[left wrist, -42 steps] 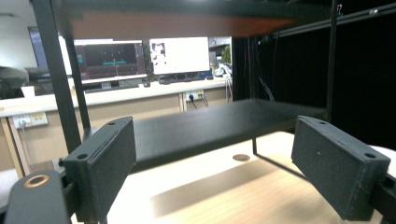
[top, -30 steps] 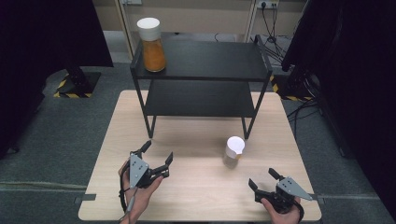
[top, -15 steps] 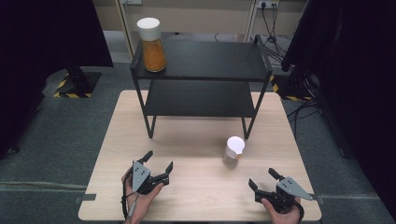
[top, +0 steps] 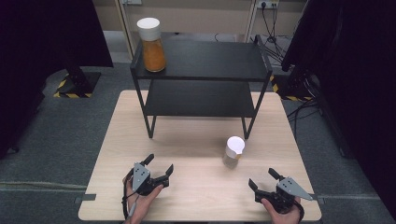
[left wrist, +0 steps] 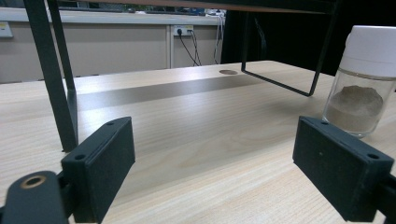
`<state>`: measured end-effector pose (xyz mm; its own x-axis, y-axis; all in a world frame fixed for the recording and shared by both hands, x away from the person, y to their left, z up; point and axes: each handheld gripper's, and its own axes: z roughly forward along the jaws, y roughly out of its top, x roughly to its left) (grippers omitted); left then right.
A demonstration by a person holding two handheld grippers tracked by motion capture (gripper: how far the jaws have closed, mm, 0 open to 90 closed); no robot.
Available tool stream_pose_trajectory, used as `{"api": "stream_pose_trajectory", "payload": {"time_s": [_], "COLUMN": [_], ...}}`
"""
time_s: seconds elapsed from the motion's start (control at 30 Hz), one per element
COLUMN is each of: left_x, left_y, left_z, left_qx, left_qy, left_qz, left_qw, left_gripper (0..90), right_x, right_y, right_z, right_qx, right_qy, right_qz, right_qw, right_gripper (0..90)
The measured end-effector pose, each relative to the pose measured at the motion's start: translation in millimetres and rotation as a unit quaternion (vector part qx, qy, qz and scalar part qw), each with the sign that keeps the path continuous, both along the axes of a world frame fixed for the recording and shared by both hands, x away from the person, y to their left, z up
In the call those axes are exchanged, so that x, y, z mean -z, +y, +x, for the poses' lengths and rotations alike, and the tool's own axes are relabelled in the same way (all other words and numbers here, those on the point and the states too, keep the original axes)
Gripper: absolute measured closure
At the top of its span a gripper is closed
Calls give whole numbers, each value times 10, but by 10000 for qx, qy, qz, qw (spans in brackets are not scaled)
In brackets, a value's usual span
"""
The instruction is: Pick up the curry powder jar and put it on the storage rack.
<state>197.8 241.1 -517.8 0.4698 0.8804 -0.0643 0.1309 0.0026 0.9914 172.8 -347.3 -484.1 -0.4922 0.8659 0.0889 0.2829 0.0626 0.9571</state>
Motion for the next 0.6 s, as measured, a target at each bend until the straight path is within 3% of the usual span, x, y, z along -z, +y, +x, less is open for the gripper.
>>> {"api": "stream_pose_trajectory", "payload": {"time_s": [0.6], "left_x": [4], "left_y": [16], "left_z": [9], "left_qx": [40], "left_qy": [4], "left_qz": [-29], "left_qw": [10000], "left_gripper": [125], "right_x": [3], "right_y": [-6], "right_z": [3], "right_qx": [9], "right_qy": [9], "right_qz": [28], "right_qw": [10000], "right_gripper": [55]}}
